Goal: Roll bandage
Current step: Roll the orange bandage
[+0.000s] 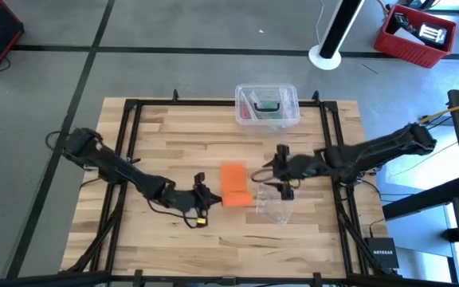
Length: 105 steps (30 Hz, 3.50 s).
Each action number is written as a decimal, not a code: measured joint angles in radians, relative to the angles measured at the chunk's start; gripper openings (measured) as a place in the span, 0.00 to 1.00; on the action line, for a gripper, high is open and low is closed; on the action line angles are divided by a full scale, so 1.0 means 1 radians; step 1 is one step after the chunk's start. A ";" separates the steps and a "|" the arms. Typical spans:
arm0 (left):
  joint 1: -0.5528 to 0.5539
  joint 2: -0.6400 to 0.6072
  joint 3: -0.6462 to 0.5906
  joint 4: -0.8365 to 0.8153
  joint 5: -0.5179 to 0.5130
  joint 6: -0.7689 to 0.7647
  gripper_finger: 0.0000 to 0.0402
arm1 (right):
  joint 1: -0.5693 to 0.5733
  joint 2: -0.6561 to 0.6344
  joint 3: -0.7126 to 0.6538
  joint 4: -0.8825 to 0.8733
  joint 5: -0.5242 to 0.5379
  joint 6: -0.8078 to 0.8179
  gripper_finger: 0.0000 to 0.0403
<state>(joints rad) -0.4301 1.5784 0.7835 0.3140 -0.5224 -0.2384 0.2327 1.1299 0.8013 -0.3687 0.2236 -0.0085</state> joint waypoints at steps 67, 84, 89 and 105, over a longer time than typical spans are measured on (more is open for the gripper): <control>0.042 -0.342 0.082 0.096 0.238 0.444 0.00 | -0.081 0.177 0.187 0.454 -0.006 -0.535 0.01; 0.042 -0.361 0.083 0.065 -0.058 0.639 0.00 | -0.043 0.177 0.186 0.385 0.053 -0.066 0.05; 0.039 -0.361 0.083 0.062 -0.060 0.639 0.00 | -0.046 0.169 0.186 0.330 0.047 0.035 0.27; 0.041 -0.368 0.083 0.023 -0.067 0.616 0.00 | -0.043 -0.095 0.186 0.060 0.045 0.057 0.66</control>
<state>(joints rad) -0.3889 1.2099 0.8661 0.3373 -0.5892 0.3780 0.1894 1.0351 0.9874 -0.3091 0.2685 0.0486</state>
